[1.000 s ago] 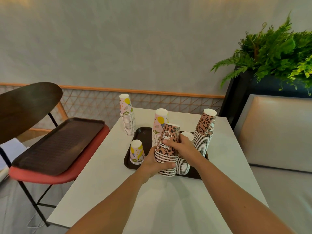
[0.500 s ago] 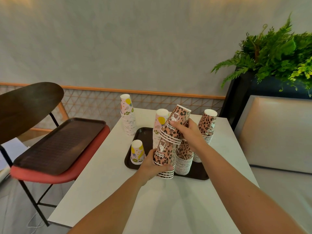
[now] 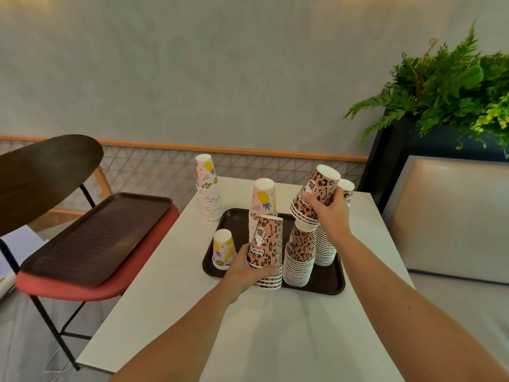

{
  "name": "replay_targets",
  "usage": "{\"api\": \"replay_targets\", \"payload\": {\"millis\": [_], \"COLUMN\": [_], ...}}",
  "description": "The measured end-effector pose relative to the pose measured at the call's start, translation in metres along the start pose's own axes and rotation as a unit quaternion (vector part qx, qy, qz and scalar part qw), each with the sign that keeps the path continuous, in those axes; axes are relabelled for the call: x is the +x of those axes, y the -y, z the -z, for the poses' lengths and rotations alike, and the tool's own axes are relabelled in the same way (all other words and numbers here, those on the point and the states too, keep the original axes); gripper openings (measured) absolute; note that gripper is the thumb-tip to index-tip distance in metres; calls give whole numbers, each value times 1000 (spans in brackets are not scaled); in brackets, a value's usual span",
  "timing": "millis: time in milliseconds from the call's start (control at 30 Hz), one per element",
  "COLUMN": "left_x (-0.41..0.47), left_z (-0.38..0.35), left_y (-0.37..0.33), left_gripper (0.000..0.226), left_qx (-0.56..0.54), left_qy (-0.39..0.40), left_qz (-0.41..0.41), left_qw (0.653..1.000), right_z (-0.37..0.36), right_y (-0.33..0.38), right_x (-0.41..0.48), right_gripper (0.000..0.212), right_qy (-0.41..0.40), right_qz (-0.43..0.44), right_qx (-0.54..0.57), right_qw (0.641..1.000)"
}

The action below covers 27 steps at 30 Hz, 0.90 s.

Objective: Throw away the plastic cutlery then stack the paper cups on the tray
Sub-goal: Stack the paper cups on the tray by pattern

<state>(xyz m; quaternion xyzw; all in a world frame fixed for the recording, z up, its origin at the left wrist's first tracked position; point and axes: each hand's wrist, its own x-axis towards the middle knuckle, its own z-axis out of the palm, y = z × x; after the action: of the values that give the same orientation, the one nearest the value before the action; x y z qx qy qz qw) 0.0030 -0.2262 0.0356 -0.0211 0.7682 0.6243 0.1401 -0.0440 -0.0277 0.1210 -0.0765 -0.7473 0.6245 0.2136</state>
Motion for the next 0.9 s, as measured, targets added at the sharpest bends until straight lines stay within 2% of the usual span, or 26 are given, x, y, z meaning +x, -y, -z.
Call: {"api": "replay_targets", "payload": {"millis": [200, 300, 367, 567, 733, 800, 900], "left_x": [4, 4, 4, 6, 4, 3, 3], "left_z": [0, -1, -2, -3, -6, -6, -6], "left_y": [0, 1, 0, -2, -6, -9, -12], "left_gripper": [81, 80, 79, 81, 94, 100, 97], "left_qx": [-2, -5, -8, -14, -27, -33, -39], "left_qy": [0, 2, 3, 1, 11, 9, 14], "left_qz": [-2, -3, -2, -4, -18, -23, -35], "left_qw": [1000, 1000, 1000, 1000, 999, 999, 999], "right_z": [-2, -1, -3, -11, -19, -23, -27], "right_y": [-34, -40, -37, -16, -6, -5, -6], "right_x": [-9, -11, -12, -22, -38, -44, -53], "right_gripper": [65, 80, 89, 74, 70, 79, 86], "right_qy": [18, 65, 61, 23, 87, 131, 207], "right_qz": [-14, -23, -19, 78, 73, 35, -12], "right_qx": [-53, -65, -87, -117, -100, -97, -125], "right_qw": [998, 995, 994, 990, 988, 986, 970]}}
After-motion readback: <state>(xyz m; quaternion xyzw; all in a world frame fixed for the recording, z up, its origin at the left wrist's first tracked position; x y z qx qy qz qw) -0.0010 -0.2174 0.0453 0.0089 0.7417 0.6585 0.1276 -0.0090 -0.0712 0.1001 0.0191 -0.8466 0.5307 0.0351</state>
